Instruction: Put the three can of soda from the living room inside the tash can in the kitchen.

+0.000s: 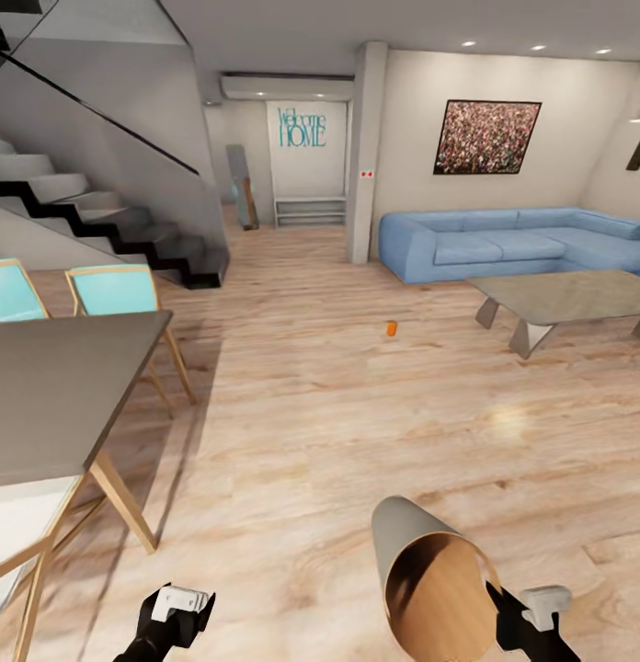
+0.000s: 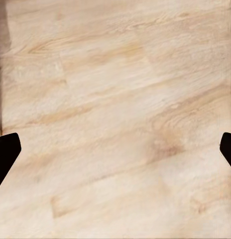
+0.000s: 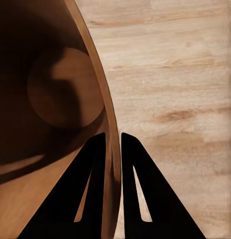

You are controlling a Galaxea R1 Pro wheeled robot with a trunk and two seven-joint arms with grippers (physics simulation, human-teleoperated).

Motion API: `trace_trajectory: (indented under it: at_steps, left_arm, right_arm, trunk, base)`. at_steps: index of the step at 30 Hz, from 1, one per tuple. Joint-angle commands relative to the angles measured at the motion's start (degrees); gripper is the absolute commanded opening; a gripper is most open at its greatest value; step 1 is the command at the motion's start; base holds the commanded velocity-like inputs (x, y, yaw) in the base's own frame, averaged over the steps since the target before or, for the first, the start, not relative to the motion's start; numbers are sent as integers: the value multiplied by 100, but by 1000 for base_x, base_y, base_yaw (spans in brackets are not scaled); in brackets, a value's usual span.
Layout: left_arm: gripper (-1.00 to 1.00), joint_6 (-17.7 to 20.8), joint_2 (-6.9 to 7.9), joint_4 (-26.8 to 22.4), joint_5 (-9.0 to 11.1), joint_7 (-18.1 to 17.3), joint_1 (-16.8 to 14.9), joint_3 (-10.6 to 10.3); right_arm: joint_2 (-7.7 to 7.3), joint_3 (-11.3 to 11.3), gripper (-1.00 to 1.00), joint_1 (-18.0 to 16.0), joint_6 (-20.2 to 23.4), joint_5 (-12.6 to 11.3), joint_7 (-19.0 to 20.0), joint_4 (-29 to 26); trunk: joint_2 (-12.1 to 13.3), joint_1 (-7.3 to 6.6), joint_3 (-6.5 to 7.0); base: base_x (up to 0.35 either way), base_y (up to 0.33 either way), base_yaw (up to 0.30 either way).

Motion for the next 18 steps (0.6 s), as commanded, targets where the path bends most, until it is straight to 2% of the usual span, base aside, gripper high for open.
trace_trajectory:
  at_steps: [1, 12, 18]
  left_arm:
    - [100, 0, 0, 0, 0, 0, 0, 0]
    - [100, 0, 0, 0, -7, 0, 0, 1]
    - [100, 0, 0, 0, -1, 0, 0, 1]
  right_arm:
    - [1, -6, -100, -2, -2, -71, 44, -9]
    - [-4, -32, -100, -1, -23, -78, 71, -9]
    - [7, 27, -100, -1, -14, -73, 52, -9]
  trunk:
    - [0, 0, 4]
    - [0, 0, 12]
    - [0, 0, 13]
  base:
    - [283, -179, -76]
    - [283, -176, -18]
    - [283, -144, -11]
